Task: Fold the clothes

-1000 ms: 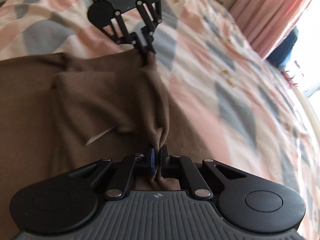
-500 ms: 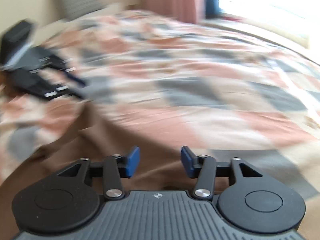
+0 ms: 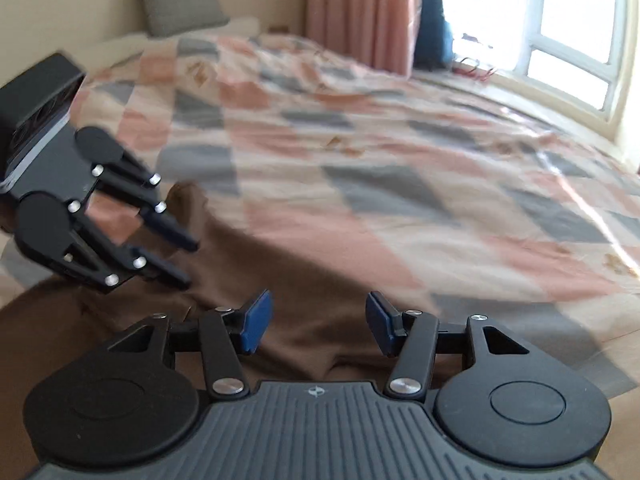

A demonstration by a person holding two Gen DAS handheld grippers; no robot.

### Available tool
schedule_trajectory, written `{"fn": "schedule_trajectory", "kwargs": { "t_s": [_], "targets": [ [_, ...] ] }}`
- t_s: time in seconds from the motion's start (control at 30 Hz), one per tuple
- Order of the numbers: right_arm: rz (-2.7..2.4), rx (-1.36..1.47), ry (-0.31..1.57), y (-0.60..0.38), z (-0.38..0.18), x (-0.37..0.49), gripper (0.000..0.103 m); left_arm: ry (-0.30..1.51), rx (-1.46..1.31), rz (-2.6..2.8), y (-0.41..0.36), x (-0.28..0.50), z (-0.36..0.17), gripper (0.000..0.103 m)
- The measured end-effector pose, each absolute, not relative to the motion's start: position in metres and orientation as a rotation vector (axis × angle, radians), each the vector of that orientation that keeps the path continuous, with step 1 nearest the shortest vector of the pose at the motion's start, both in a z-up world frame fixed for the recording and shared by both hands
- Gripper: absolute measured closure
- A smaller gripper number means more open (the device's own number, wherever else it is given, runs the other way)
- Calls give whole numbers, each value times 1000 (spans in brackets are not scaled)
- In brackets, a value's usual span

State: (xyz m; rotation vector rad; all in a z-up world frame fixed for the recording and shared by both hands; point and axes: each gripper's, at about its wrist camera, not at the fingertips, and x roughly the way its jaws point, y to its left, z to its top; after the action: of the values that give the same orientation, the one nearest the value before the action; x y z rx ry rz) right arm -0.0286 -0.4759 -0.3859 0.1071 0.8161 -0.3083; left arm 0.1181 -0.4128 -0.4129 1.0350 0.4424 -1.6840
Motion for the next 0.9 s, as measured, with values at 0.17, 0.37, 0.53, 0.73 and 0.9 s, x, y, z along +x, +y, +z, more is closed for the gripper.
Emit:
{"fn": "schedule_trajectory", "kwargs": {
  "t_s": [0.17,0.37,0.53,0.73,0.9],
  "targets": [
    [-284,79,838,-456,-384,-42,51,434,994,-1584,-393,105,-393,78],
    [-263,-63,776,-407,-317,-138,39,336,1056,-1506,-289,92,-336,68],
    [-159,-271,982,-325,-339,-220,40,235,1444,-1599,-181,53,-362,66],
    [-55,-599,1140,-240,-394,-285,44,-151,1716,-1751,-60,37,-413,61],
    [70,-1000,1038,-197,-423,-310,44,-723,1699,-1759,-11,40,-454,54]
  ]
}}
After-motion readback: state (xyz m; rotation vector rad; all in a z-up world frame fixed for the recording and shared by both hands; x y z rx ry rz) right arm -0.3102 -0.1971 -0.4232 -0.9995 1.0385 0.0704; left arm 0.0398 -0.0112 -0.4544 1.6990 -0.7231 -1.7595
